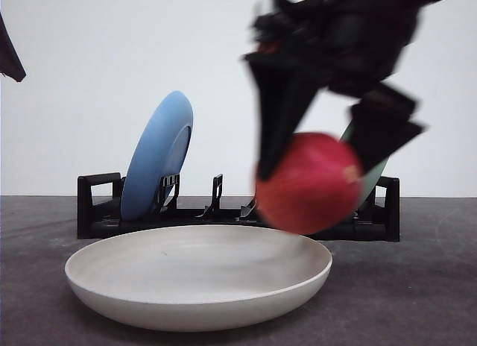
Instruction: Place pomegranate in white plate
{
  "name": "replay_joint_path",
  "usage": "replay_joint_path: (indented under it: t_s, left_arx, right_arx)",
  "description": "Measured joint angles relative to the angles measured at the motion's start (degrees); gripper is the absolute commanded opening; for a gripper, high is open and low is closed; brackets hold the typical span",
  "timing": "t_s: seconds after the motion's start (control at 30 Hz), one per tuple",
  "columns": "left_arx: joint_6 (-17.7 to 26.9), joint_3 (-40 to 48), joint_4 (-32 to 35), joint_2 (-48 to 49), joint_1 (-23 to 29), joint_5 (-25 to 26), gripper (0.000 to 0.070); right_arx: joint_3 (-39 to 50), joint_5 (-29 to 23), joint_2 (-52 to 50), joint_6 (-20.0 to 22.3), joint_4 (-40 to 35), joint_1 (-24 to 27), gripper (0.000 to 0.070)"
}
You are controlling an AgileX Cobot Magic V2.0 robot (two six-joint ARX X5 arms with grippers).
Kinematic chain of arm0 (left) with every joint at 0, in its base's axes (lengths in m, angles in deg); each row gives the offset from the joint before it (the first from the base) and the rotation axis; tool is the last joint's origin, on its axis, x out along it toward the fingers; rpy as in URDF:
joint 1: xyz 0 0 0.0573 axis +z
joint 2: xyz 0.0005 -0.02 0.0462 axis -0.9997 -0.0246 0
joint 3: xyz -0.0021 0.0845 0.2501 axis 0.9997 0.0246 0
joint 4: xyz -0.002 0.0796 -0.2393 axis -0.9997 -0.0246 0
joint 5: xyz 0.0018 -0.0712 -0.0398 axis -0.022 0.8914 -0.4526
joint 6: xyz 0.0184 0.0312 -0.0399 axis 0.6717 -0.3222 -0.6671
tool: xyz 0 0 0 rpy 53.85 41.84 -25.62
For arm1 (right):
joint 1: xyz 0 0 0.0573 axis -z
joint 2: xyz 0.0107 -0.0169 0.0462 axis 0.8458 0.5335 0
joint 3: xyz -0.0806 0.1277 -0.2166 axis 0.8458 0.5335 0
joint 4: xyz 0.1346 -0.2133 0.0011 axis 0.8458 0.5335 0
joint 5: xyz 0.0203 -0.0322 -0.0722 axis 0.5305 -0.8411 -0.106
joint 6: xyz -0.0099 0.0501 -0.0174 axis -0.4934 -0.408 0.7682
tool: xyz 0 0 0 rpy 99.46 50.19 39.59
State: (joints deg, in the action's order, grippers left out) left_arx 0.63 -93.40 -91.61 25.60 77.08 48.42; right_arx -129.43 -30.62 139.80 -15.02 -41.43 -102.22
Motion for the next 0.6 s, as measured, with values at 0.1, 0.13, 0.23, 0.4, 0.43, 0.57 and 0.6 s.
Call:
replay_joint_path:
  t_s: [0.1,0.13,0.23,0.4,0.43,0.57,0.6]
  left_arx:
    - [0.0,0.0,0.0,0.0,0.0,0.0,0.0472]
    - [0.0,0.0,0.0,0.0,0.0,0.0,0.0472]
    - [0.0,0.0,0.0,0.0,0.0,0.0,0.0472]
    - [0.0,0.0,0.0,0.0,0.0,0.0,0.0472]
    - [0.0,0.0,0.0,0.0,0.0,0.0,0.0472]
    - [0.0,0.0,0.0,0.0,0.0,0.0,0.0472]
    - [0.0,0.0,0.0,0.0,0.0,0.0,0.0472]
  right_arx:
    - [-0.5,0.0,3.5,0.7,-4.3,-1.8,0.0503]
    - [-0.5,0.0,4.6,0.9,-5.8,-2.3,0.0503]
    - [-0.5,0.0,6.9,1.3,-8.8,-3.2,0.0503]
    - [-0.5,0.1,8.9,1.7,-12.0,-3.8,0.0504]
    - [-0.5,0.1,9.2,1.7,-12.6,-3.9,0.0504]
    - [-0.5,0.0,9.9,1.7,-14.1,-4.0,0.0527]
    - [-0.5,0.0,9.9,1.7,-14.3,-4.1,0.0529]
